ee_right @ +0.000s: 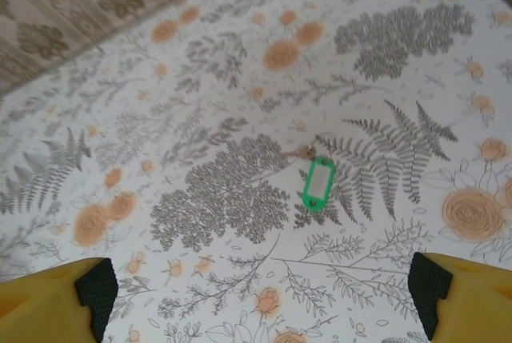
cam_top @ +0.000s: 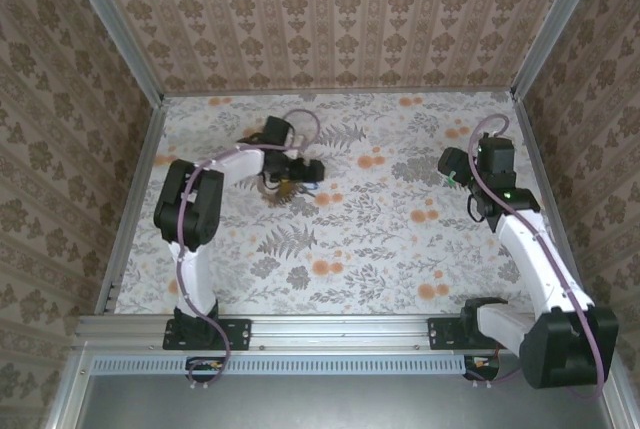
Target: Put the keys on the keyring
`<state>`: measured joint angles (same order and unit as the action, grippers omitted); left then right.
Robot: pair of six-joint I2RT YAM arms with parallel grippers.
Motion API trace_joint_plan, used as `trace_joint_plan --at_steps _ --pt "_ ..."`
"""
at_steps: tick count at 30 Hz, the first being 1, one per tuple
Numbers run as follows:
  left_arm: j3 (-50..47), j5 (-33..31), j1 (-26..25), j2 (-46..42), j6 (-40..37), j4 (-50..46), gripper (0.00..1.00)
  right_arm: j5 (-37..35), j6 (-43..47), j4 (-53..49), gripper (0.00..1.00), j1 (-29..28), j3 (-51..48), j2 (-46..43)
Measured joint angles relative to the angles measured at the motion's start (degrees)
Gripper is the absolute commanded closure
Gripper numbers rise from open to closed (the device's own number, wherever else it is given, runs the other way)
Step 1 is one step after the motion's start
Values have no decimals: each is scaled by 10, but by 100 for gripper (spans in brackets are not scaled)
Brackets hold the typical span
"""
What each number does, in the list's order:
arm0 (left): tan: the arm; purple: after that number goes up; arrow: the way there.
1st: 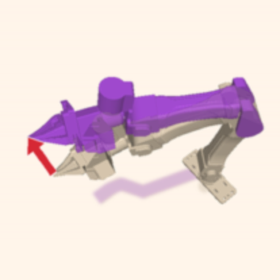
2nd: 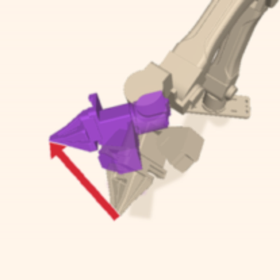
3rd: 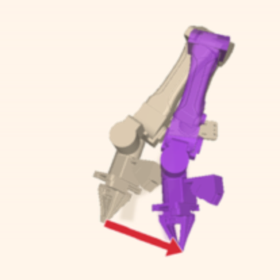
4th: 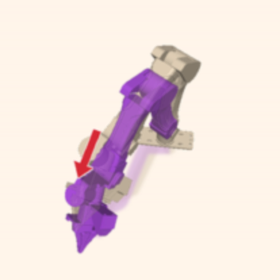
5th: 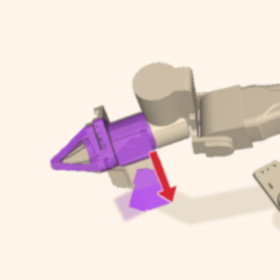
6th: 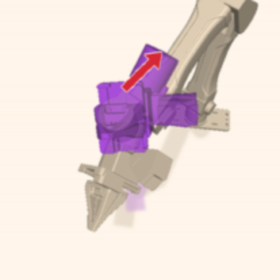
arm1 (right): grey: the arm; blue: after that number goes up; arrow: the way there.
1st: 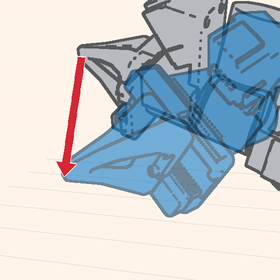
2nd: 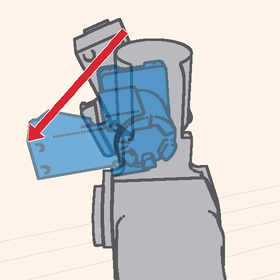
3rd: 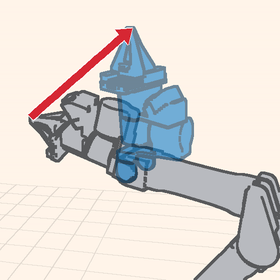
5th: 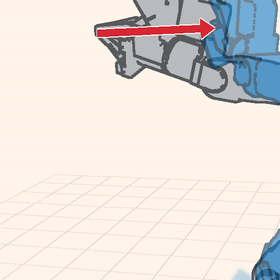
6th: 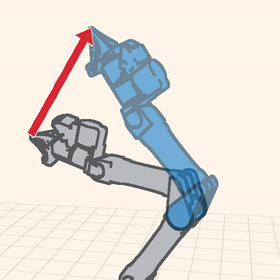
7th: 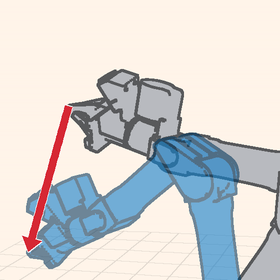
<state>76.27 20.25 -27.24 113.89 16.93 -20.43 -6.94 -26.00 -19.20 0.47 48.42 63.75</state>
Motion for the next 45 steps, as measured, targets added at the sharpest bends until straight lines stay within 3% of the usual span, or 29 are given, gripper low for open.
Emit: trace_joint_plan --at_steps 1,4,8,15,22,27,35,45 --pt "-8 -1 -22 -6 3 -2 0 3 -2 -7 12 2 8 18" --pt "-27 -8 -84 -24 12 -12 0 31 -5 -22 38 18 43 93" --pt "-31 -15 -145 -43 15 -50 0 74 -9 -36 49 63 90 193" --pt "24 -19 -183 -145 19 -144 0 122 -24 -48 60 127 165 316" --pt "81 -17 -166 -300 7 -168 0 187 3 -54 68 150 252 429" --pt "-24 -48 -123 -407 -7 -162 0 199 40 -71 66 150 269 461" --pt "-184 -64 -122 -562 -46 -117 0 229 73 -75 72 150 285 513" --pt "-194 -73 -129 -592 -54 -100 0 254 97 -78 94 150 293 517"
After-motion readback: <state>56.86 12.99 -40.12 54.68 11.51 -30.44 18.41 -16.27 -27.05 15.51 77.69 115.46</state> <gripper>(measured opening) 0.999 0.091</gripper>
